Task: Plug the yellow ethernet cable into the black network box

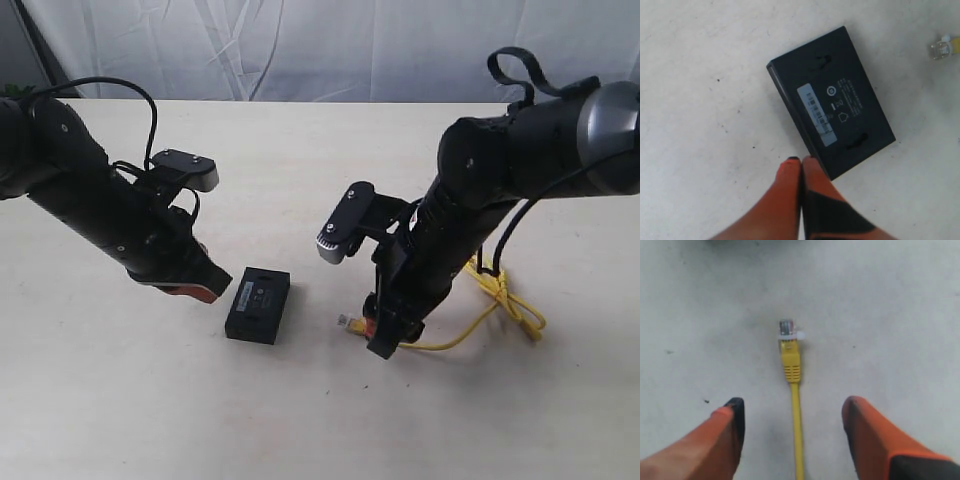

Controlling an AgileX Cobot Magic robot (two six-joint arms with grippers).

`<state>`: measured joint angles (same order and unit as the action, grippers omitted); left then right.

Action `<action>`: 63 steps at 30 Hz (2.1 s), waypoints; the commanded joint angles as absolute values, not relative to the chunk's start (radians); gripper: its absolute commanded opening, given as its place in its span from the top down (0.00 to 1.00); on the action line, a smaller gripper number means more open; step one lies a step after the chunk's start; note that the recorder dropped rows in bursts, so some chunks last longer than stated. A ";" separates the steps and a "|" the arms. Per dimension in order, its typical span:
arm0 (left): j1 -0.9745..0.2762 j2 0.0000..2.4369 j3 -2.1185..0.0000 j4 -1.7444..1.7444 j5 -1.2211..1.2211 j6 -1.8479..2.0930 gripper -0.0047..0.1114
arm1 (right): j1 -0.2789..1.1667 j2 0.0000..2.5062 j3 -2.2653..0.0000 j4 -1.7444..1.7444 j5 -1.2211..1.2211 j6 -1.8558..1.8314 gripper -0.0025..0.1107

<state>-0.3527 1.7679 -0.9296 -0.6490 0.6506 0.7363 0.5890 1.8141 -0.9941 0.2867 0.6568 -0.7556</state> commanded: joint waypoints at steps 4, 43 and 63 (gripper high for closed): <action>-0.351 1.769 -0.925 -0.655 0.655 0.737 0.96 | 0.592 1.822 -0.962 0.316 0.568 -0.814 0.47; -0.351 1.769 -0.925 -0.653 0.655 0.739 0.96 | 0.596 1.929 -0.962 0.348 0.489 -0.909 0.51; -0.351 1.769 -0.925 -0.657 0.653 0.741 0.96 | 0.596 1.881 -1.065 0.328 0.704 -0.906 0.99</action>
<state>-0.3527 1.7679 -0.9296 -0.6490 0.6506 0.7380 0.5950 1.8976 -1.0191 0.3487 0.6160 -0.9004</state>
